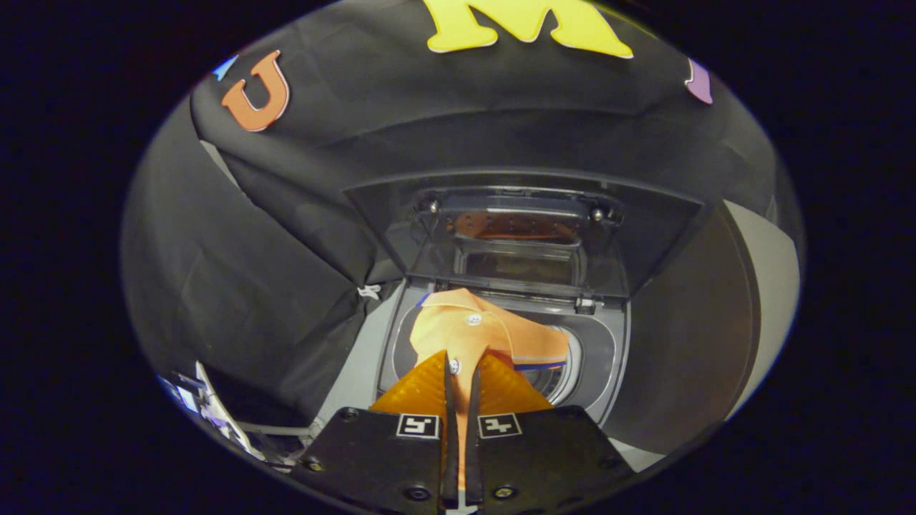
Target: Put the clothes into the washing machine and then close the washing machine lid.
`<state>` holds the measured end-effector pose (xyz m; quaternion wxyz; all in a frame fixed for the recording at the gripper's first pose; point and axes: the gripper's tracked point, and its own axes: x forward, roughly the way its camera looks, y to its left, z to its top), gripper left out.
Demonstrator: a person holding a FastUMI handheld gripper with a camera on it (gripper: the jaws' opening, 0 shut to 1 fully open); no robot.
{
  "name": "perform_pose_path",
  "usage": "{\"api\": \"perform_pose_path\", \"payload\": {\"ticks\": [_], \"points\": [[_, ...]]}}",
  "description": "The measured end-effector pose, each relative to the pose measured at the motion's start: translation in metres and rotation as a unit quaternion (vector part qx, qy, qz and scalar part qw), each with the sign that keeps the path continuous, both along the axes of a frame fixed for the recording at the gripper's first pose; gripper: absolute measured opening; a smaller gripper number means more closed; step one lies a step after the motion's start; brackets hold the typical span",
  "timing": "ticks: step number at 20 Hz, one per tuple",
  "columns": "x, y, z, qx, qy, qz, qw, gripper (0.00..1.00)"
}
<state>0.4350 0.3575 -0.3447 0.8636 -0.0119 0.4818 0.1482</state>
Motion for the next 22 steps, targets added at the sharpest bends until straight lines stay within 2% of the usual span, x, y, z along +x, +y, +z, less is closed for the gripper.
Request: {"api": "perform_pose_path", "payload": {"ticks": [8, 20, 22], "points": [[0.010, -0.009, -0.052, -0.028, 0.033, 0.001, 0.999, 0.07], [0.020, -0.013, -0.068, -0.041, 0.054, -0.008, 0.998, 0.07], [0.018, -0.013, -0.070, -0.035, 0.055, -0.013, 0.998, 0.11]]}}
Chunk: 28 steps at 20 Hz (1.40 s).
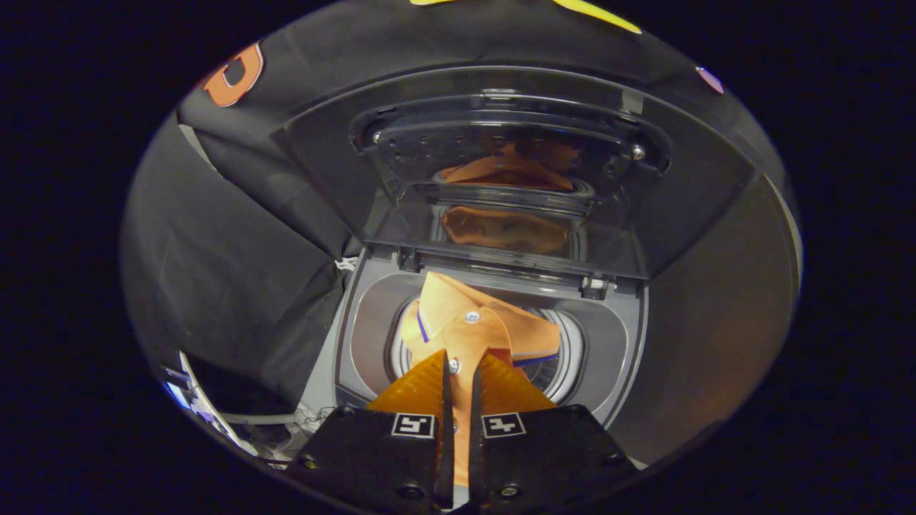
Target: Put the clothes into the washing machine and then close the washing machine lid.
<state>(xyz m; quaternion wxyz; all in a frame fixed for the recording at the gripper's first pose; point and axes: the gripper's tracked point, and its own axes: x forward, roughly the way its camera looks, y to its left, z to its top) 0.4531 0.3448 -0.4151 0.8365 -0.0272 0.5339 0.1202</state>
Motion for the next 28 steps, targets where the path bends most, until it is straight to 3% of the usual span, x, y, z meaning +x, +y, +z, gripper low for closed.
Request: {"api": "perform_pose_path", "payload": {"ticks": [1, 2, 6, 18, 28], "points": [[-0.001, 0.000, 0.000, 0.002, 0.003, 0.000, 1.000, 0.13], [-0.002, 0.003, -0.001, 0.009, 0.000, 0.001, 1.000, 0.21], [0.008, -0.008, 0.010, -0.009, -0.029, -0.011, 0.999, 0.62], [0.002, -0.017, 0.040, -0.020, -0.080, -0.007, 0.997, 0.62], [-0.002, -0.026, 0.095, -0.020, -0.143, 0.001, 0.989, 0.62]]}}
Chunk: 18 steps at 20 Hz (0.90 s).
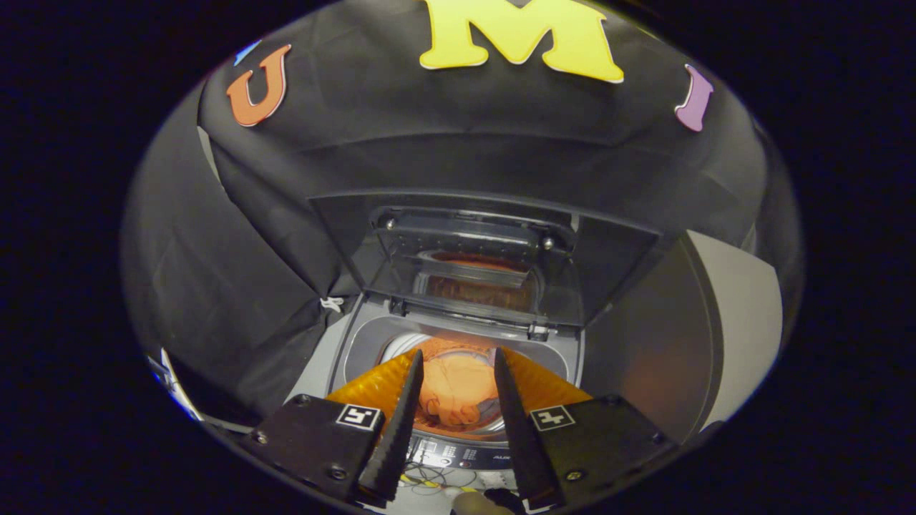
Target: Put the clothes into the washing machine and then close the washing machine lid.
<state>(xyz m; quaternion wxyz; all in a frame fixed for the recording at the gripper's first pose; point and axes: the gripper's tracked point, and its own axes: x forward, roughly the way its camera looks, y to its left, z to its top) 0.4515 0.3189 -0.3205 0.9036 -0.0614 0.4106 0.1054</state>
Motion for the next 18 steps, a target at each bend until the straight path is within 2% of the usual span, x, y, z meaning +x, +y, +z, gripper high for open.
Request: {"api": "perform_pose_path", "payload": {"ticks": [11, 18], "points": [[0.011, 0.011, 0.077, 0.041, -0.068, 0.003, 0.997, 0.62], [0.053, 0.018, 0.125, 0.049, -0.101, -0.001, 0.994, 0.63]]}}
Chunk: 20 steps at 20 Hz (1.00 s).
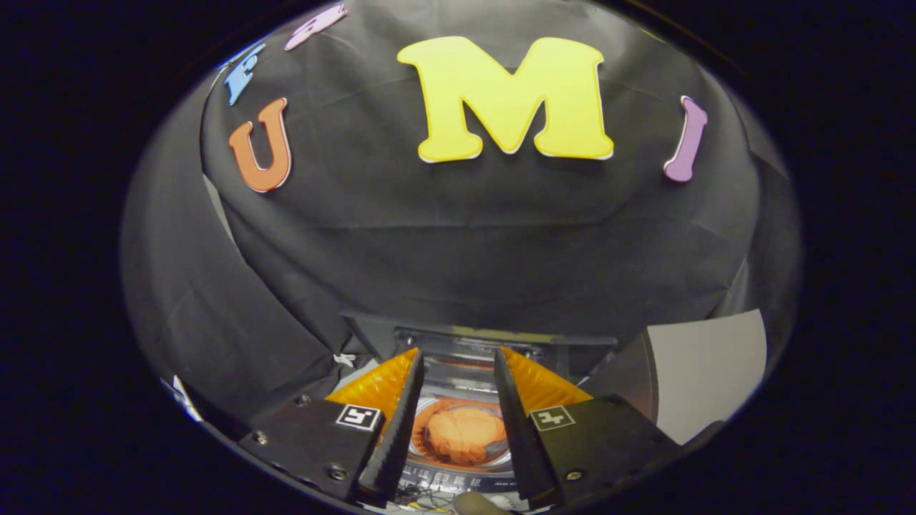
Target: Put the clothes into the washing machine and then close the washing machine lid.
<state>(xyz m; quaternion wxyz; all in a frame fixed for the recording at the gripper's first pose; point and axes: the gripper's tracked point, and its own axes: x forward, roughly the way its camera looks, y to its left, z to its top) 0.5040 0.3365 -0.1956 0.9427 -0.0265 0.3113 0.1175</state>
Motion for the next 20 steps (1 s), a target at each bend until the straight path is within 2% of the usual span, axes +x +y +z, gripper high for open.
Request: {"api": "perform_pose_path", "payload": {"ticks": [6, 20], "points": [[0.048, 0.003, 0.009, 0.008, 0.000, -0.014, 1.000, 0.62], [0.126, 0.025, -0.046, 0.016, 0.049, -0.047, 0.998, 0.62]]}}
